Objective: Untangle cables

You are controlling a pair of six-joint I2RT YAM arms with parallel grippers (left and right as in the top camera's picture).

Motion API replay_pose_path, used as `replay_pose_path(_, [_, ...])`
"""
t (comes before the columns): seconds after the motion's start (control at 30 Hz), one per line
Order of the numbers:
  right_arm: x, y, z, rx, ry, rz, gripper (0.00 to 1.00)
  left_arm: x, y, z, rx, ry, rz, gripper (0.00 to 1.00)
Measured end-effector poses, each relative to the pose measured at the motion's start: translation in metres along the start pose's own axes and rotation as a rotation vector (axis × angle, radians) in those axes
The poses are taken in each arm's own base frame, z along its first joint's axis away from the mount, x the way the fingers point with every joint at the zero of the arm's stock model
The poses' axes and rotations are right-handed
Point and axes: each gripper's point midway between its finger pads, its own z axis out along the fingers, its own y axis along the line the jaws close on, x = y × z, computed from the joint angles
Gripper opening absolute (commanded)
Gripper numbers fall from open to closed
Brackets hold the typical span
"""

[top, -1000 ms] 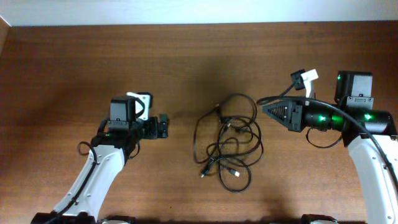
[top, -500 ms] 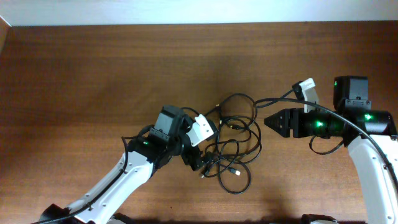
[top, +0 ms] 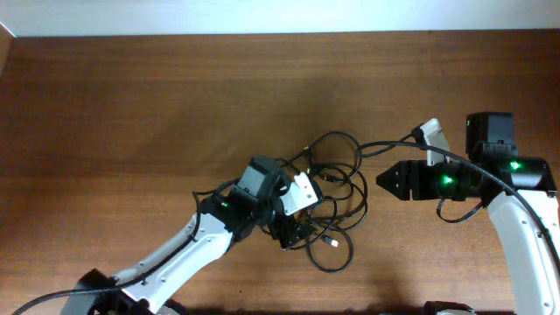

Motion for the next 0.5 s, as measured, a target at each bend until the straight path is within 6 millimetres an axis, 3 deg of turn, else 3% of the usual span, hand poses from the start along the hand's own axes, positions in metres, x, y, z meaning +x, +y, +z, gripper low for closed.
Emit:
replay_pose_path(0.07, [0.0, -0.001, 0.0, 0.003, 0.001, -0.001, 0.39, 0.003, 0.002, 0.006, -0.005, 0.013, 0.011, 0.71])
replay_pose_path(0.1, [0.001, -0.001, 0.0, 0.006, 0.003, 0.001, 0.31, 0.007, 0.004, 0.011, -0.005, 0.025, 0.006, 0.59])
replay_pose_path(0.17, [0.001, -0.001, 0.0, 0.006, 0.004, 0.002, 0.27, 0.015, 0.007, 0.02, -0.004, 0.047, 0.0, 0.06])
replay_pose_path(0.2, [0.001, -0.001, 0.0, 0.006, 0.004, 0.001, 0.27, 0.017, 0.007, 0.022, 0.0, 0.056, -0.006, 0.0])
replay_pose_path(0.33, [0.002, -0.001, 0.0, 0.01, 0.008, 0.005, 0.27, 0.013, 0.01, 0.025, -0.01, 0.036, -0.02, 0.0])
replay_pose_path(0.4, [0.005, -0.004, 0.0, 0.025, 0.021, 0.013, 0.32, 0.01, 0.011, 0.024, -0.014, 0.028, -0.059, 0.0])
replay_pose_path(0.5, [0.009, -0.008, -0.001, 0.052, 0.035, 0.02, 0.34, -0.023, 0.017, 0.007, -0.045, -0.041, -0.073, 0.0])
